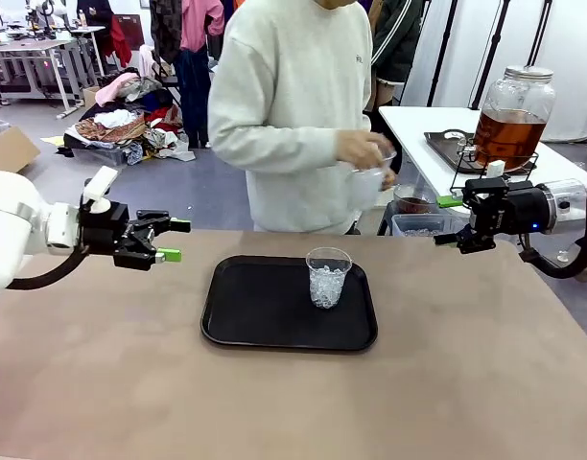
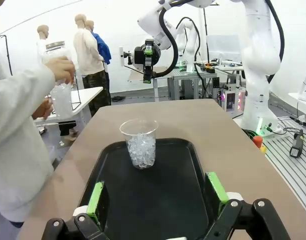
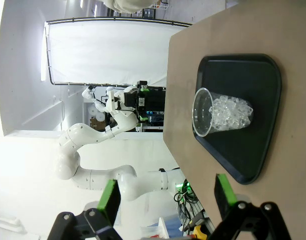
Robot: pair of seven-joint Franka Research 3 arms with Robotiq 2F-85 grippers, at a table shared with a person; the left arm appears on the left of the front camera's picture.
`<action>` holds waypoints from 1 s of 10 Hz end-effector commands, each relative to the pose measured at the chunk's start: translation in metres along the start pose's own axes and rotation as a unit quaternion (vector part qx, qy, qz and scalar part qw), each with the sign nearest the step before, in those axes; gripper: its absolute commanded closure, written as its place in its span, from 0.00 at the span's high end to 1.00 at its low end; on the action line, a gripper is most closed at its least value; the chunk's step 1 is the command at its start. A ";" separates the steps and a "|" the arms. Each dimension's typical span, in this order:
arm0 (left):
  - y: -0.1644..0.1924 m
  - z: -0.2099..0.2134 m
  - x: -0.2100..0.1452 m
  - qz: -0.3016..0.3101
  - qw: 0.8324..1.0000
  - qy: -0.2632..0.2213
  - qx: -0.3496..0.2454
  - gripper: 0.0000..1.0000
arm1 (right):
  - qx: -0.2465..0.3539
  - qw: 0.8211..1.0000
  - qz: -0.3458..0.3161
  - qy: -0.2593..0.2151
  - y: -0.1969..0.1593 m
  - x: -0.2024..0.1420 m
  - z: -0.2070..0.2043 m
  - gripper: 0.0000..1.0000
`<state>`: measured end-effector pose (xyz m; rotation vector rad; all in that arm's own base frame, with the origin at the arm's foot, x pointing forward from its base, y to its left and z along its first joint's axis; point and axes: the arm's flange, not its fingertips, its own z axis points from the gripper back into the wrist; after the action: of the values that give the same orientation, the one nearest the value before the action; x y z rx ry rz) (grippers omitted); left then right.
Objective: Pour the drink into the iced cup.
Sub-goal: Pick up the iced cup indicated by the human and present it to them.
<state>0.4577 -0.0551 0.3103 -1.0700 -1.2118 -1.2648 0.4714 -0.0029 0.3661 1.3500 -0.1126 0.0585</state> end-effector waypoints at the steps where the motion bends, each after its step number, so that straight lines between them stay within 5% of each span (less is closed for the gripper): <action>1: 0.000 -0.003 0.001 -0.004 1.000 0.000 -0.003 1.00 | 0.000 1.000 0.001 -0.002 0.001 -0.001 0.000 1.00; 10: 0.000 -0.003 0.001 -0.004 1.000 0.000 -0.003 1.00 | 0.000 1.000 0.001 -0.002 0.001 -0.001 0.000 1.00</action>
<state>0.4579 -0.0572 0.3102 -1.0722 -1.2099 -1.2693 0.4714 -0.0029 0.3661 1.3500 -0.1126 0.0585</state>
